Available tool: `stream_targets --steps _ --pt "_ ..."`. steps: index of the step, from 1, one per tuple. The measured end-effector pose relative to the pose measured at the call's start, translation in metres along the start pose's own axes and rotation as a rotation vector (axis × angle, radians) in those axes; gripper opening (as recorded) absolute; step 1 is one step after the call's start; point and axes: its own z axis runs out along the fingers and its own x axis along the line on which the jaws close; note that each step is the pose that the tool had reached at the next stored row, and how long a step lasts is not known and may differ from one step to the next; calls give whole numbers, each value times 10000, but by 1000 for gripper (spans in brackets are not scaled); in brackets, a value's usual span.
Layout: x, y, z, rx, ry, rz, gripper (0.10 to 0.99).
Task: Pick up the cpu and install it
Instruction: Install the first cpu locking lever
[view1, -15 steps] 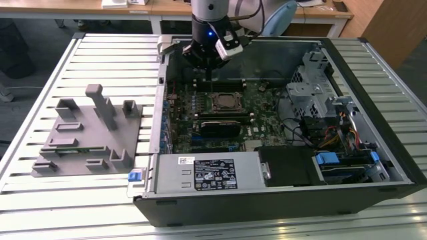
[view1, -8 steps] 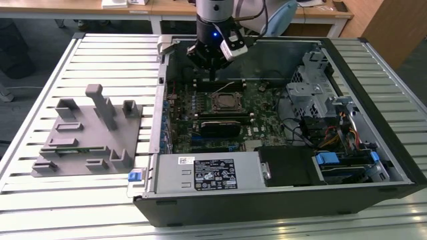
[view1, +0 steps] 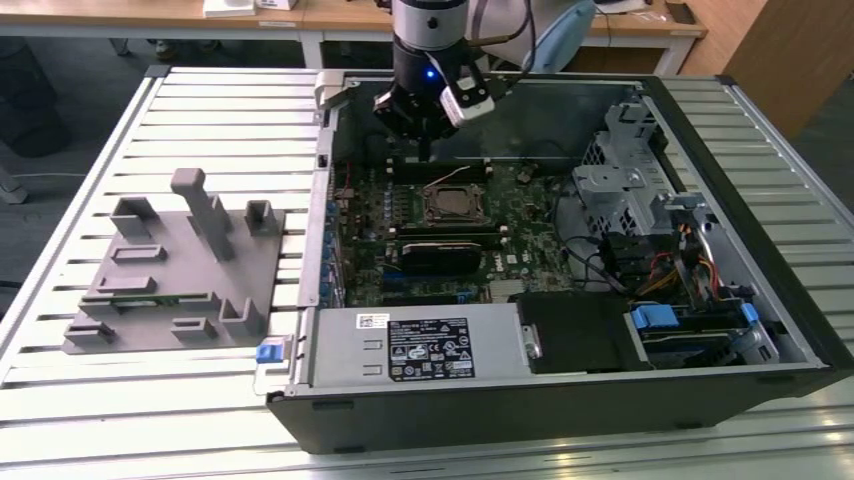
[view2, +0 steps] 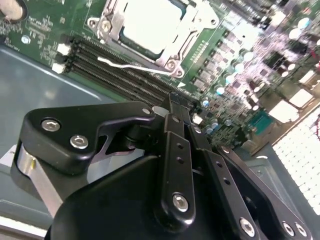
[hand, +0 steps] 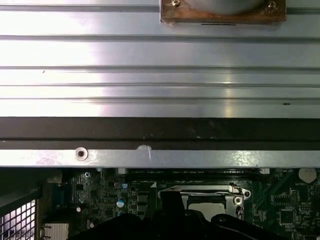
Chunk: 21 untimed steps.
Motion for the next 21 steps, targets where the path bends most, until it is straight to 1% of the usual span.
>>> stream_targets --steps 1,7,10,17,21 --pt "-2 0 6 -15 -3 0 106" --pt "-17 -3 37 -12 -1 0 106" --pt "-48 -9 70 -13 -1 0 106" --pt "-154 -13 140 -11 -1 0 106" --pt "-183 -15 171 -9 8 -125 106"
